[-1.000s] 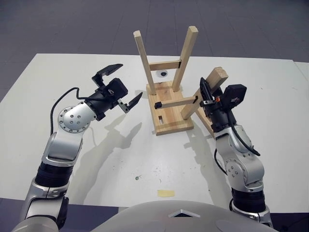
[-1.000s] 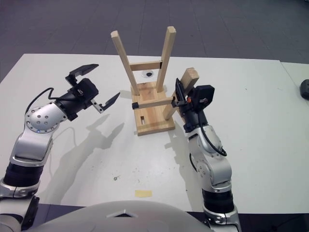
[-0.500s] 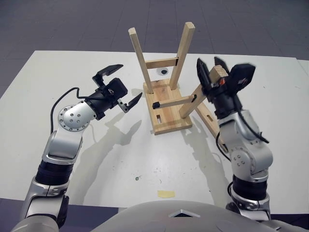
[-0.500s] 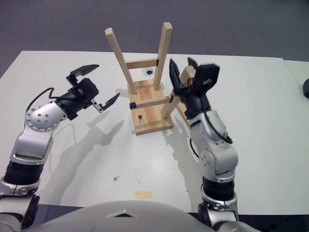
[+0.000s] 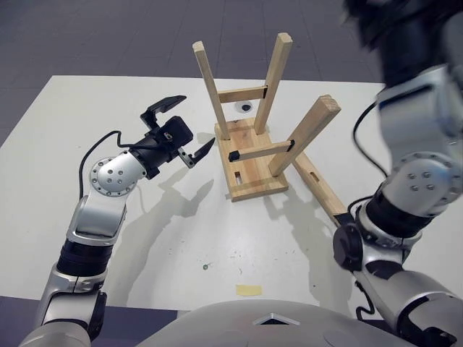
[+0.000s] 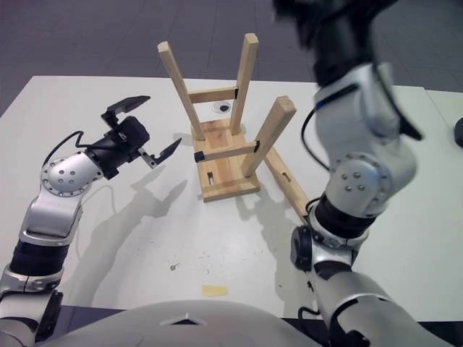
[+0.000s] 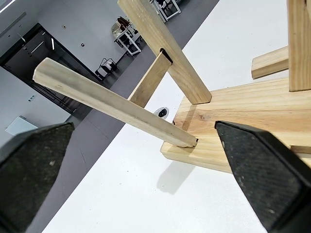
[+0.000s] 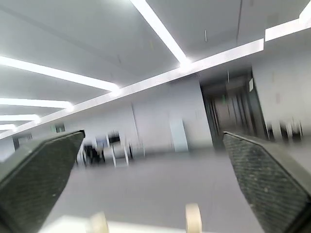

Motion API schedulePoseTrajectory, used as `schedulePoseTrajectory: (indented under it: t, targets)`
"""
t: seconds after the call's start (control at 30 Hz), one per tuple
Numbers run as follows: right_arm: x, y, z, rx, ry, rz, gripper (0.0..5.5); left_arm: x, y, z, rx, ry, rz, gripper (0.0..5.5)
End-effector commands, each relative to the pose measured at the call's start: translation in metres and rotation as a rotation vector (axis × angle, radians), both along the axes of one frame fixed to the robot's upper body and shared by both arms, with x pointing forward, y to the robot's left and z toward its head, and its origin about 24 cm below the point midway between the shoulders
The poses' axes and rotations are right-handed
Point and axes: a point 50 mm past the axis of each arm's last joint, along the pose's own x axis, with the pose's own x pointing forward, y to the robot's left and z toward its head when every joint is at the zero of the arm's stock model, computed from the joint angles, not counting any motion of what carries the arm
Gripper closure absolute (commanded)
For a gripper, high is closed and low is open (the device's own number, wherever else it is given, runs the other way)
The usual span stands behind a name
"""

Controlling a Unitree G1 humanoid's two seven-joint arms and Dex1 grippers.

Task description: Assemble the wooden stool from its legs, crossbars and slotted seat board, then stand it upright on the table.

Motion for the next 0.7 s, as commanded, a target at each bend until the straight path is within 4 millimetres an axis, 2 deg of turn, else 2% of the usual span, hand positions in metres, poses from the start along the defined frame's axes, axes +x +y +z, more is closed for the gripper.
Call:
schedulePoseTrajectory:
  t: [0.03,0.13,0.33,0.43,0.53,0.6,0.63,0.7]
  targets:
    - [-0.010,0.003,-0.081,-0.023,0.311,0.054,0.13,0.001,0.002,0.000,0.009,0.002,0.014,0.10]
    - [-0.014,0.011,-0.054,0.020,0.161,0.184,0.13,0.001,-0.001,-0.001,-0.006,0.014,0.001,0.10]
    - [-0.012,-0.003,-0.018,0.088,-0.037,0.159,0.13,0.001,-0.003,-0.001,-0.011,0.016,-0.001,0.10]
    - [-0.018,-0.013,0.009,0.194,-0.191,0.126,0.13,0.001,-0.001,-0.001,-0.006,0.014,0.003,0.10]
    - [-0.028,-0.037,0.040,0.361,-0.349,0.055,0.13,0.001,0.006,0.002,-0.014,0.000,0.039,0.10]
    - [-0.032,-0.062,0.038,0.397,-0.351,-0.034,0.13,0.004,0.014,0.006,-0.058,-0.008,0.089,0.10]
    - [-0.033,-0.076,0.028,0.373,-0.305,-0.093,0.13,0.006,0.019,0.010,-0.094,-0.013,0.125,0.10]
    - [-0.038,-0.097,-0.009,0.291,-0.138,-0.173,0.13,0.010,0.031,0.018,-0.177,-0.028,0.211,0.10]
